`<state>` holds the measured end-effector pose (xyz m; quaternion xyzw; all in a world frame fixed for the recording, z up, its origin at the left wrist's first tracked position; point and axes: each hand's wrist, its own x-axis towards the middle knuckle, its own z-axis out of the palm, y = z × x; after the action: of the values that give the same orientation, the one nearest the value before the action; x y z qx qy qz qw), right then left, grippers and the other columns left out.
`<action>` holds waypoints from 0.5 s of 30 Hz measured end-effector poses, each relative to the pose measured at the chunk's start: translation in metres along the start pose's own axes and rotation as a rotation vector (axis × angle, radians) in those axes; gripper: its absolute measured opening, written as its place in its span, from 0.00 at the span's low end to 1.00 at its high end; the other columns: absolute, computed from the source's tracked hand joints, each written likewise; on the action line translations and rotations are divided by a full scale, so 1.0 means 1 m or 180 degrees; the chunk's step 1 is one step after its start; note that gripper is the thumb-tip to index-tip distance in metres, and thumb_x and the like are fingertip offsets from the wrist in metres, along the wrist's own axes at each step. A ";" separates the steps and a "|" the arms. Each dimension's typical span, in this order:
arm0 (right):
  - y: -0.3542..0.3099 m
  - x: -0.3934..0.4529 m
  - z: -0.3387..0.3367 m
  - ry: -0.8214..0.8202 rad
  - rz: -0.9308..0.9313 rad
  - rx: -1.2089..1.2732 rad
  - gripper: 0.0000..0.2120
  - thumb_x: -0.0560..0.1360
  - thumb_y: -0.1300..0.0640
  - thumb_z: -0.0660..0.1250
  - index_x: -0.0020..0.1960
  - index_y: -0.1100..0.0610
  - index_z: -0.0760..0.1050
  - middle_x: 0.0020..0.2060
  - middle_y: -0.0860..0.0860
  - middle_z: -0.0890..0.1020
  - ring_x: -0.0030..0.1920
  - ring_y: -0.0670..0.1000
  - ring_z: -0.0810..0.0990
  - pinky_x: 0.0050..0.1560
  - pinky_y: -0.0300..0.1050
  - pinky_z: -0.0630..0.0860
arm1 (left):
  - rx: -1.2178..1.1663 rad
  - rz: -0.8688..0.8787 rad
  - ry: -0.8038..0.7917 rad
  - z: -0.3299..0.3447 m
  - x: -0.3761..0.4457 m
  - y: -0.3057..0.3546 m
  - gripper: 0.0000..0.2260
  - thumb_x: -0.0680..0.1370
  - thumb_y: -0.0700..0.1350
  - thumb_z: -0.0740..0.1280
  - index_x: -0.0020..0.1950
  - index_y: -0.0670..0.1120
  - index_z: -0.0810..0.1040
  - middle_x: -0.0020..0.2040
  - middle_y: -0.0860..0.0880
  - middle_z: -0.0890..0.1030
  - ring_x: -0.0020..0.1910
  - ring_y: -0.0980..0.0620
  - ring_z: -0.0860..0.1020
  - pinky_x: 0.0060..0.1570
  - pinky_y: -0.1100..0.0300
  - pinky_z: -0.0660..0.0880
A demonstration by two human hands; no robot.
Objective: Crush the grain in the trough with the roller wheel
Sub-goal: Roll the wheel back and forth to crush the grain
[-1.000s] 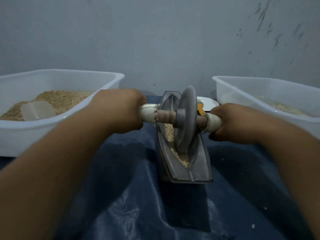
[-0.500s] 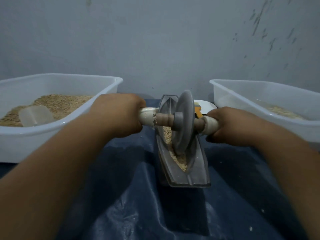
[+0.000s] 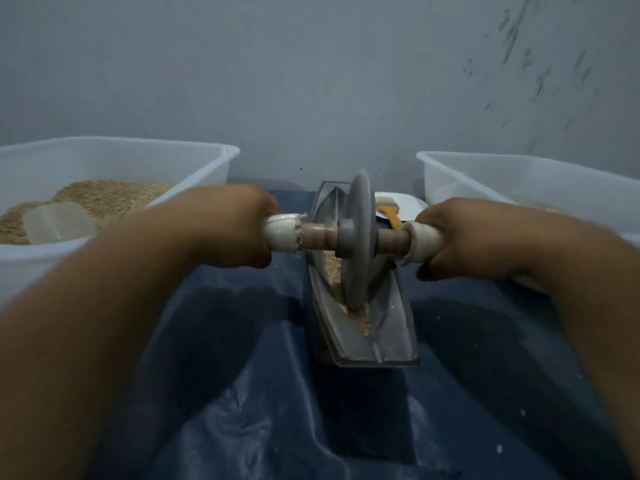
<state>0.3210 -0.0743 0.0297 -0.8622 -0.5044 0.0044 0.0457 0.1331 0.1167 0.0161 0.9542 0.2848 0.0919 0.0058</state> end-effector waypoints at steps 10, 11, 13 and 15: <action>0.003 0.030 0.050 0.1378 0.0283 -0.0316 0.07 0.71 0.53 0.71 0.48 0.47 0.76 0.49 0.52 0.80 0.48 0.57 0.77 0.42 0.46 0.65 | 0.0672 0.0107 0.1709 0.030 0.009 0.011 0.08 0.70 0.44 0.68 0.39 0.52 0.69 0.37 0.50 0.77 0.39 0.42 0.75 0.39 0.56 0.62; 0.003 0.036 0.055 0.1591 0.0312 -0.0513 0.11 0.72 0.52 0.70 0.53 0.48 0.77 0.52 0.54 0.79 0.51 0.59 0.77 0.44 0.48 0.65 | 0.0690 0.0119 0.1859 0.037 0.012 0.010 0.07 0.70 0.44 0.67 0.40 0.53 0.70 0.39 0.48 0.79 0.41 0.40 0.76 0.40 0.55 0.61; 0.002 0.043 0.056 0.1761 0.0293 -0.0656 0.15 0.71 0.52 0.71 0.57 0.50 0.77 0.52 0.54 0.79 0.52 0.59 0.76 0.47 0.49 0.66 | 0.0591 -0.0031 0.1854 0.045 0.015 0.006 0.05 0.71 0.45 0.67 0.42 0.52 0.72 0.42 0.47 0.79 0.43 0.40 0.76 0.41 0.55 0.60; -0.001 0.042 0.047 0.1791 0.0209 -0.0786 0.11 0.70 0.52 0.71 0.51 0.48 0.76 0.48 0.51 0.81 0.48 0.59 0.78 0.44 0.47 0.63 | 0.0459 -0.0279 0.1514 0.046 0.017 0.000 0.05 0.71 0.46 0.67 0.43 0.52 0.72 0.41 0.49 0.78 0.42 0.43 0.76 0.41 0.57 0.63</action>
<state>0.3385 -0.0334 -0.0153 -0.8445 -0.4405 -0.2943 0.0783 0.1555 0.1278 -0.0261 0.8904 0.3250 0.2930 -0.1255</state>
